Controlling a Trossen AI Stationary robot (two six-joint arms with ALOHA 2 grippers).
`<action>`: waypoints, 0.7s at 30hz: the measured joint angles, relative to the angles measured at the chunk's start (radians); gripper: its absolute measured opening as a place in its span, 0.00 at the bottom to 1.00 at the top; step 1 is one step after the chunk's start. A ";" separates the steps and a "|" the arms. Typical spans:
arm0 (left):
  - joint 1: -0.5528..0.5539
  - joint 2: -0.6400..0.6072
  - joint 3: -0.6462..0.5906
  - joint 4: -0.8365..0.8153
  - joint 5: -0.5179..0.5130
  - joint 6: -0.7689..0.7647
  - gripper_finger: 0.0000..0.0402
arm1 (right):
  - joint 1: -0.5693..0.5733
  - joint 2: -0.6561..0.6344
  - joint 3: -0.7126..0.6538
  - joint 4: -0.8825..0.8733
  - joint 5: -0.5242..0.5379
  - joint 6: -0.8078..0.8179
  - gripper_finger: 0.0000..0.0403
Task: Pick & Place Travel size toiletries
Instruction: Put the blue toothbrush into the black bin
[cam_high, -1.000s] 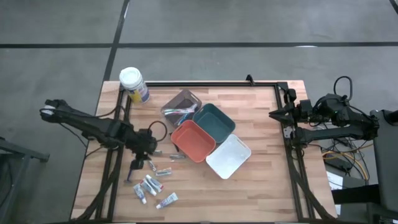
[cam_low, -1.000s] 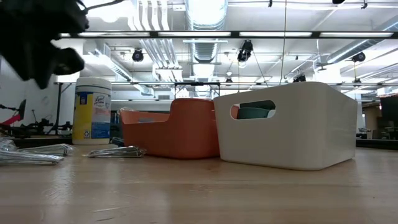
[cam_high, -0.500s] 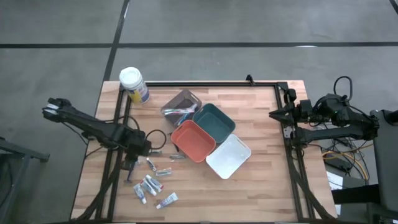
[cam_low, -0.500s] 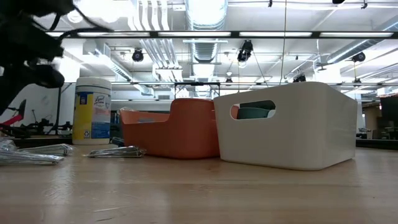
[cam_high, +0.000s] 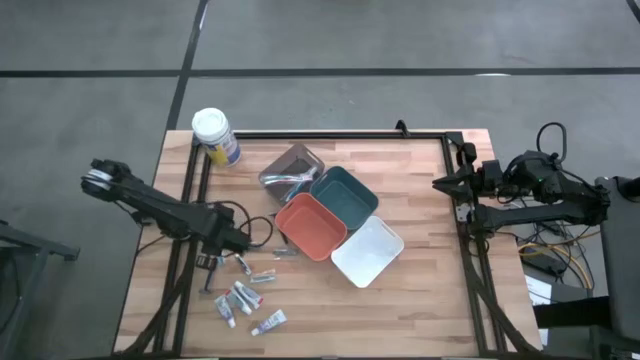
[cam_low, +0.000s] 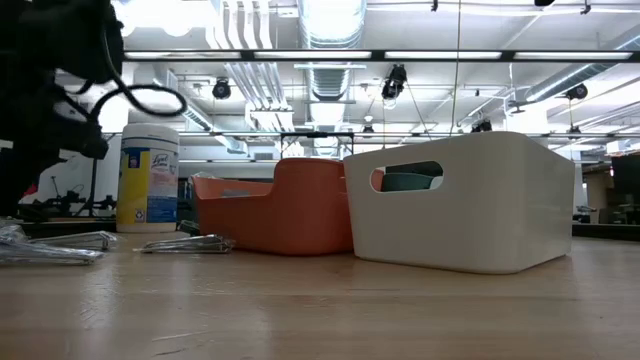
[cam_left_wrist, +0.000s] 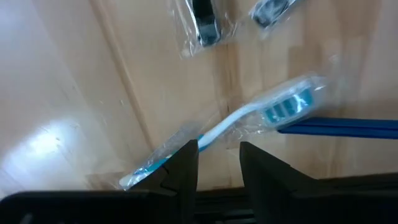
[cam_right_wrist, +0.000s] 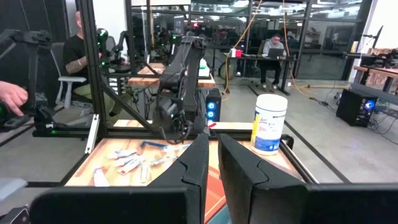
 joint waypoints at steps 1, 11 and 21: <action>0.000 0.021 0.000 0.000 0.000 0.000 0.31 | 0.000 0.000 0.000 0.000 0.000 0.001 0.08; -0.001 0.207 0.002 0.040 0.018 -0.005 0.31 | 0.000 0.000 0.000 0.000 0.000 0.002 0.08; -0.012 0.289 0.073 0.150 0.027 -0.024 0.31 | 0.000 0.000 0.000 0.000 0.000 0.002 0.08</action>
